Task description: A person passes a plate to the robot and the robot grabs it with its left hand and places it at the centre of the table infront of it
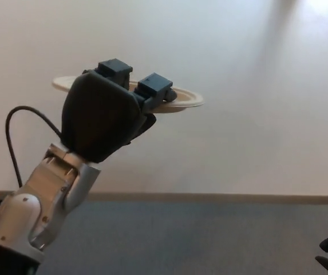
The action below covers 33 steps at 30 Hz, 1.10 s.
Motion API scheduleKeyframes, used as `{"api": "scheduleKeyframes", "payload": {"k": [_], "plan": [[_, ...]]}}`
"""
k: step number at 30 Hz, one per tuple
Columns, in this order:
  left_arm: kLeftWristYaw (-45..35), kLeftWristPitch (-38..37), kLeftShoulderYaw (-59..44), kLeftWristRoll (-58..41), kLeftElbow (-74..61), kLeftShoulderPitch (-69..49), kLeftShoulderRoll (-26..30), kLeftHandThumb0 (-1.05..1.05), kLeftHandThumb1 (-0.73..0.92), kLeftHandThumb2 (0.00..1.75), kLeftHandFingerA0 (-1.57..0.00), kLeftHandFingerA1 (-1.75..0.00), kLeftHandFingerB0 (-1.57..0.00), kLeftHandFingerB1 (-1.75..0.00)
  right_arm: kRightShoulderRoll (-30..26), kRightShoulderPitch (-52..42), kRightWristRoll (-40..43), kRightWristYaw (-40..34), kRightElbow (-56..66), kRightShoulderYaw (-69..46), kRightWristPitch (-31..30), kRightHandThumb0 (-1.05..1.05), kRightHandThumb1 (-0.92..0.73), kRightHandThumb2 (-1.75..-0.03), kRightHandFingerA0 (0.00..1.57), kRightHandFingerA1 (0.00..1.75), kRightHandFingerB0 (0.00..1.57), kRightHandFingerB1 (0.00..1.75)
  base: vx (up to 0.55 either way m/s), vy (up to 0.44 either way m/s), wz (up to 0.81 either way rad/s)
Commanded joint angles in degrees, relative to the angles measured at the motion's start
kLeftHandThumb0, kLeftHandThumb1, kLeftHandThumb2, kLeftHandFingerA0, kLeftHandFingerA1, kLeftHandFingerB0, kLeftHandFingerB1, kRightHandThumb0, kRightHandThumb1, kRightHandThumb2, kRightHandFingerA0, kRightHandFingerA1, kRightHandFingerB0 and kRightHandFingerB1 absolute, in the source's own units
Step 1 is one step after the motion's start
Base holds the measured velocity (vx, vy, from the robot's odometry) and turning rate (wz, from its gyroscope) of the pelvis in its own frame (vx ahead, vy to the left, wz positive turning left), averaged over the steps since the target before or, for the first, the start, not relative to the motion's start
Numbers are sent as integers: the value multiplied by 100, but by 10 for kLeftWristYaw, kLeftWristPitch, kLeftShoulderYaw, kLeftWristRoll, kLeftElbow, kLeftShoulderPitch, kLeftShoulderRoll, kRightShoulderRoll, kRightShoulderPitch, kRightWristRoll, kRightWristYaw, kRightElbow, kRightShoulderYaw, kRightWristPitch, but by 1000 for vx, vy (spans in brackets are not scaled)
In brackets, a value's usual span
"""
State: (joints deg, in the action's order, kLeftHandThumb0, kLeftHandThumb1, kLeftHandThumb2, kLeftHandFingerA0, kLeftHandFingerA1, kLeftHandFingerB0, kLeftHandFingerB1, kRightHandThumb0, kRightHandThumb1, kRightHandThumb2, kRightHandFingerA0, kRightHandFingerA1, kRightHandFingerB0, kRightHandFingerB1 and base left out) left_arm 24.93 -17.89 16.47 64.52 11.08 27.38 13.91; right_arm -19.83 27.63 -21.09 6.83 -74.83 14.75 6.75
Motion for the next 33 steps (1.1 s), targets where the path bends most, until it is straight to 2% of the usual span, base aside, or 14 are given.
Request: {"api": "scheduleKeyframes", "payload": {"k": [1,10,11,15,16,17,18,21,22,23,26,30,31,33], "plan": [[37,21,54,33,86,49,8,-33,55,59,-102,-145,-79,-53,-8,5,-5,4,-2,0,-5,-73,-85,-65,33,57,28,44,0,0,0],[79,41,123,33,229,119,3,-32,54,58,-99,-141,-76,-49,-6,10,-7,4,0,2,-2,-74,-84,-65,35,56,30,43,0,0,0],[72,43,126,26,253,128,-2,-27,54,58,-97,-139,-71,-47,-6,10,-7,5,0,2,0,-74,-67,-108,35,63,22,53,0,0,0],[26,55,120,-11,299,147,-13,-28,59,59,-91,-138,-69,-46,-7,11,-7,7,1,2,4,-74,-66,-108,37,64,22,52,0,0,0],[-7,65,103,-42,302,145,-24,-30,69,62,-86,-131,-65,-43,-7,11,-6,7,0,1,4,-74,-84,-65,36,55,30,43,0,0,0],[-21,69,96,-56,304,145,-29,-30,69,62,-86,-131,-65,-43,-7,11,-6,8,0,1,4,-74,-84,-65,36,55,30,43,0,0,0],[-73,101,79,-80,299,147,-43,-41,52,87,-75,-92,-30,-48,-9,15,-11,9,2,5,5,-74,-84,-65,38,56,29,44,0,0,0],[-140,138,53,-114,290,146,-60,-40,67,60,-63,-62,-28,-30,-9,18,-14,8,2,8,3,-76,-83,-66,39,57,29,44,0,0,0],[-222,170,41,-139,267,152,-63,-64,53,76,-9,-39,-8,-34,-11,21,-13,9,2,7,2,-76,-84,-66,38,57,30,44,0,0,0],[-273,187,29,-162,254,154,-65,-63,42,79,-1,-31,-6,-27,-11,22,-13,10,2,7,0,-74,-67,-109,38,64,21,52,0,0,0],[-364,213,-2,-223,246,166,-70,-85,48,89,0,-16,0,0,-9,22,-12,8,1,5,-4,-74,-67,-109,35,62,21,52,0,0,0],[-406,230,-11,-236,233,167,-70,-88,48,93,0,-17,0,0,-9,20,-14,7,2,6,-1,-75,-68,-109,34,63,23,53,0,0,0],[-418,229,-13,-243,232,167,-69,-104,68,64,0,-25,0,-1,-9,20,-13,7,1,5,-2,-75,-68,-109,35,62,23,53,0,0,0],[-437,219,-12,-248,229,163,-61,-105,79,65,0,-24,0,0,-10,20,-14,7,2,6,-3,-75,-68,-109,36,63,23,53,0,0,0]]}}
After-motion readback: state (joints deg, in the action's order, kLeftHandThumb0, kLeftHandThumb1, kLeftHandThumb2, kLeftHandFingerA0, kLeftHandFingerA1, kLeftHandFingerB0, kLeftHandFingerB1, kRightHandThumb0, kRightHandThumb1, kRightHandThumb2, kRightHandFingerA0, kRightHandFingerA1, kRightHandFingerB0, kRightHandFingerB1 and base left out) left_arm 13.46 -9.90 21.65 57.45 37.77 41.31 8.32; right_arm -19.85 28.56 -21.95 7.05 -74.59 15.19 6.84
